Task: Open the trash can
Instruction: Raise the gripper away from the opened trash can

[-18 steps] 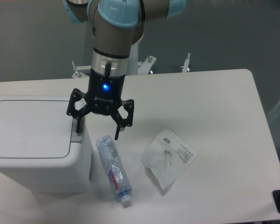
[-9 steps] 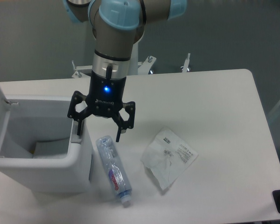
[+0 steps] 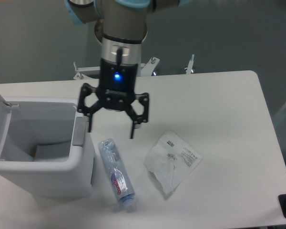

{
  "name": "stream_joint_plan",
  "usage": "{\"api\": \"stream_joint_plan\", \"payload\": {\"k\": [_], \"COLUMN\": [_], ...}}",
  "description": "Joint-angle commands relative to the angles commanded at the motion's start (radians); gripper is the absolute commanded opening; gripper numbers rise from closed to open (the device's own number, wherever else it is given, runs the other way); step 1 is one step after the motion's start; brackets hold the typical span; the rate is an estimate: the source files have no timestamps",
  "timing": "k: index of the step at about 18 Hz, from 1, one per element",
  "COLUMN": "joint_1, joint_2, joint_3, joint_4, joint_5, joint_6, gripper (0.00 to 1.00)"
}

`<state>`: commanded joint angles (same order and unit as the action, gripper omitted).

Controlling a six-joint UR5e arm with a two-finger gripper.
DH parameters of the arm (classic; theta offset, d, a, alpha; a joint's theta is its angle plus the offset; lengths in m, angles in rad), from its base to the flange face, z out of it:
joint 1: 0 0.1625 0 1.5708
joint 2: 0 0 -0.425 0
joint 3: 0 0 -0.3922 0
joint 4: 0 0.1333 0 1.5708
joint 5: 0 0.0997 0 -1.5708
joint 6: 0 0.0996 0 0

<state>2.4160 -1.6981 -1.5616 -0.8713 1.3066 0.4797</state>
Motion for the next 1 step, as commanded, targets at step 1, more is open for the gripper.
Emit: {"api": "stream_joint_plan", "payload": {"k": [1], "joint_1": [0.003], "joint_2": [-0.003], "joint_3": [-0.003], "joint_4": [-0.005], "joint_5": [0.038], "joint_6": [0.049], "gripper": [1.00]}}
